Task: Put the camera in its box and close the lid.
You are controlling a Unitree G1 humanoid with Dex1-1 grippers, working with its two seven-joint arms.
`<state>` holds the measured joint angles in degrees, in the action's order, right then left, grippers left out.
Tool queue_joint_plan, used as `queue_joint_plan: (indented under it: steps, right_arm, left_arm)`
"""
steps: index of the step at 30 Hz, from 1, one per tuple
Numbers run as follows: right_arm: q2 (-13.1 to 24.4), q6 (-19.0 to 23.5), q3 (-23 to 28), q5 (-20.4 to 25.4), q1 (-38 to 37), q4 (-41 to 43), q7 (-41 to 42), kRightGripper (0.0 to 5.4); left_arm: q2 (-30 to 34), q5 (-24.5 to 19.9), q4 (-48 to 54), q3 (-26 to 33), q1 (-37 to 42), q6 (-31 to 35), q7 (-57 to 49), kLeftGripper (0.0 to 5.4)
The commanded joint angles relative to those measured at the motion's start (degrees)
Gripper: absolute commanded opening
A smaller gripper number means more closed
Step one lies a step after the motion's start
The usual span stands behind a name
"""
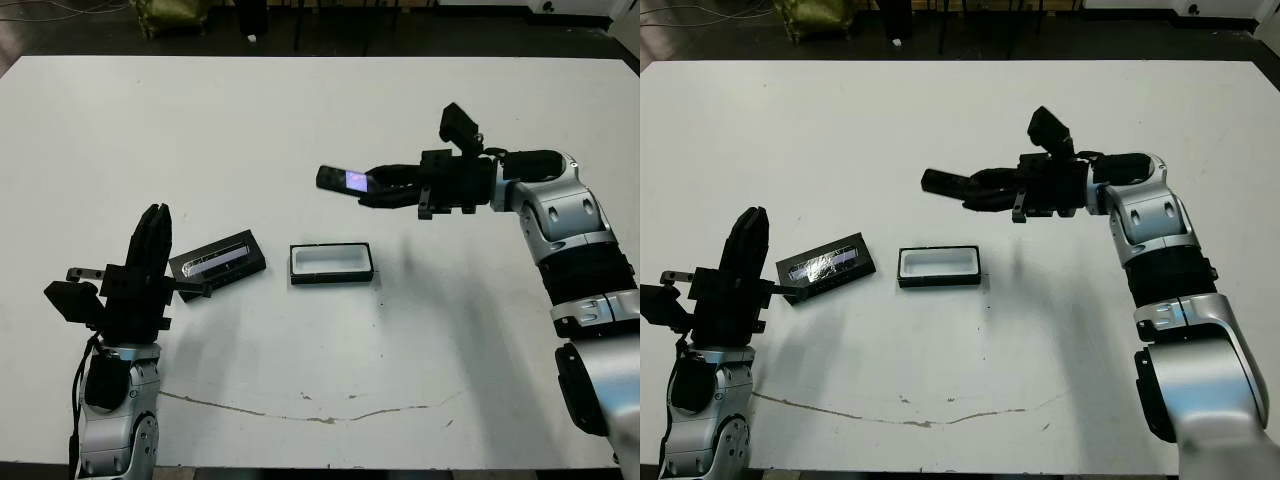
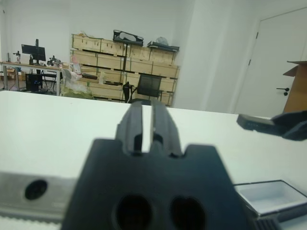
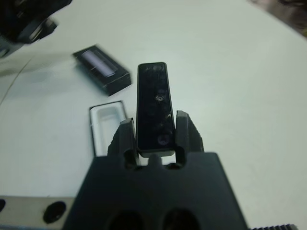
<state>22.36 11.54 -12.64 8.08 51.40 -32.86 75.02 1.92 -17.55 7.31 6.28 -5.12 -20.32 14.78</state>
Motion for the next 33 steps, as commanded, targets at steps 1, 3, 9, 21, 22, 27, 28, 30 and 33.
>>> queue_joint_plan:
  steps: [1, 3, 9, 21, 22, 27, 28, 30, 33]
  right_arm:
    - [-0.4, -1.7, -2.0, -1.2, 1.6, -1.8, 2.8, 0.28]
    - [-0.9, -2.7, -2.7, -1.4, 1.8, -2.3, 4.0, 0.28]
    - [-1.8, -0.6, -4.5, -1.4, 3.4, -6.1, 9.2, 0.27]
    - [-2.8, -5.0, -6.6, -4.6, 5.1, -11.8, 14.1, 0.27]
    - [-2.9, -5.5, -6.6, -4.6, 5.0, -12.1, 14.2, 0.27]
    - [-3.4, -8.1, -7.0, -5.4, 5.2, -13.6, 15.0, 0.27]
    - [-3.5, -8.1, -7.1, -5.6, 5.3, -13.9, 15.0, 0.27]
    - [-3.6, -8.1, -7.3, -6.1, 5.4, -14.5, 15.0, 0.27]
    - [-3.8, -8.7, -7.3, -6.6, 5.4, -15.0, 14.7, 0.27]
  left_arm:
    - [-0.2, -0.2, -0.6, 0.1, -1.1, 0.7, -0.1, 0.0]
    - [0.0, -0.3, -0.7, 0.1, -1.1, 0.8, 0.1, 0.0]
    - [-0.1, 0.9, -1.5, 0.4, -1.1, -0.8, -0.3, 0.0]
    - [-0.2, -0.2, -1.3, 0.2, -1.2, -0.3, 0.3, 0.0]
    - [-0.2, -0.2, -1.3, 0.2, -1.2, -0.3, 0.2, 0.0]
    - [-0.2, 0.3, -0.9, 0.1, -1.3, 0.0, -0.2, 0.0]
    - [-0.1, 0.4, -1.0, 0.1, -1.3, -0.1, -0.2, 0.0]
    - [-0.1, 0.5, -1.3, 0.1, -1.2, -0.5, 0.0, 0.0]
    - [-0.2, 0.4, -1.3, 0.1, -1.2, -0.6, 0.0, 0.0]
